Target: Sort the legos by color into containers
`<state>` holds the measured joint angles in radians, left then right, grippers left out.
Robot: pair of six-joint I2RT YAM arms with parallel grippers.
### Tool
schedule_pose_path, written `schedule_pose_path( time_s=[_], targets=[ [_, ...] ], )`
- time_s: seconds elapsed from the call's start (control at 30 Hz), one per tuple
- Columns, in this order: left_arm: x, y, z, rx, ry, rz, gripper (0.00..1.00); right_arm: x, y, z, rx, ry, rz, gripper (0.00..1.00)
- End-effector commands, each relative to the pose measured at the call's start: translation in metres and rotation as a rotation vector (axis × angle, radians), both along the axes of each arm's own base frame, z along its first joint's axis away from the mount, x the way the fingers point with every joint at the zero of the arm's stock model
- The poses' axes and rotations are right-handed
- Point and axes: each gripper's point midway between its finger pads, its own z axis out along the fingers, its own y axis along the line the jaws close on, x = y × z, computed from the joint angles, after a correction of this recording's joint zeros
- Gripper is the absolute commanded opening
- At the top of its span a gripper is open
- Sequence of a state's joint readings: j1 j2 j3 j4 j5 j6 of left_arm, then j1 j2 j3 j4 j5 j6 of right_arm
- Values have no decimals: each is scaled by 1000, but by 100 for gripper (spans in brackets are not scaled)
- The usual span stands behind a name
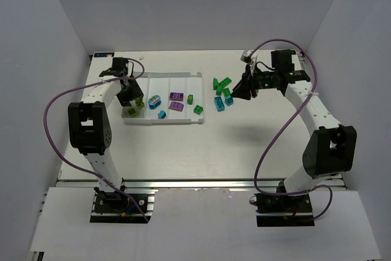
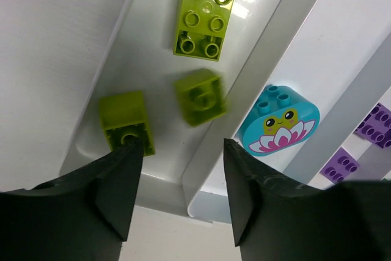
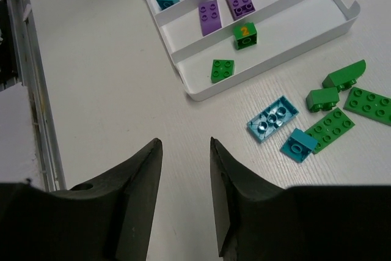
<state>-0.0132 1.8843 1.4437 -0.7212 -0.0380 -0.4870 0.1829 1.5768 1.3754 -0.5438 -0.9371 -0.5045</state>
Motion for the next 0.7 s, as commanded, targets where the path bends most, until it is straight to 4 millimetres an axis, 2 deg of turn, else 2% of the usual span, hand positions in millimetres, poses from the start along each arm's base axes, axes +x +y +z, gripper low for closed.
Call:
schedule_pose_path(
  time_s=[0.0,0.13,0.23,0.27,0.3,0.33,0.37,0.4,0.43,0.47,0.5,0.53,0.57,0.6,0.63,0.67],
  targets=[
    [13,2,19,10,-57,-5,66,13,-9,10,3,-31,-38,43],
    [16,0,30,-3,-89,-13,67,27,-21,8,-12,-9,-99,45],
    [18,-6,52,-27,-165,-28,58,46,-38,3,-53,4,-202,45],
    [13,-12,53,-60,-174,-45,50,53,-44,0,-60,20,-247,45],
    [10,-16,73,-77,-232,-57,25,67,-62,-5,-91,26,-338,44],
    [11,-24,84,-119,-283,-80,14,77,-71,-2,-87,42,-400,44],
    [-2,-29,76,-148,-276,-90,8,86,-85,-10,-95,74,-458,43],
    [-10,-35,99,-174,-349,-111,1,97,-99,-15,-128,85,-537,42],
    [-12,-46,112,-231,-410,-137,1,104,-106,-19,-145,100,-583,42],
    [-30,-51,96,-263,-391,-141,2,116,-129,-25,-162,138,-668,43],
    [-36,-58,124,-285,-499,-169,12,124,-145,-31,-205,146,-736,45],
    [-45,-63,127,-318,-518,-166,21,130,-154,-47,-231,189,-762,46],
    [-62,-67,111,-343,-493,-164,31,137,-170,-45,-256,201,-826,50],
    [-68,-70,116,-358,-525,-168,47,141,-178,-49,-267,220,-850,54],
    [-78,-73,129,-383,-573,-165,54,145,-184,-63,-284,252,-855,59],
    [-86,-77,128,-404,-577,-172,59,151,-197,-61,-288,249,-882,64]
  ],
)
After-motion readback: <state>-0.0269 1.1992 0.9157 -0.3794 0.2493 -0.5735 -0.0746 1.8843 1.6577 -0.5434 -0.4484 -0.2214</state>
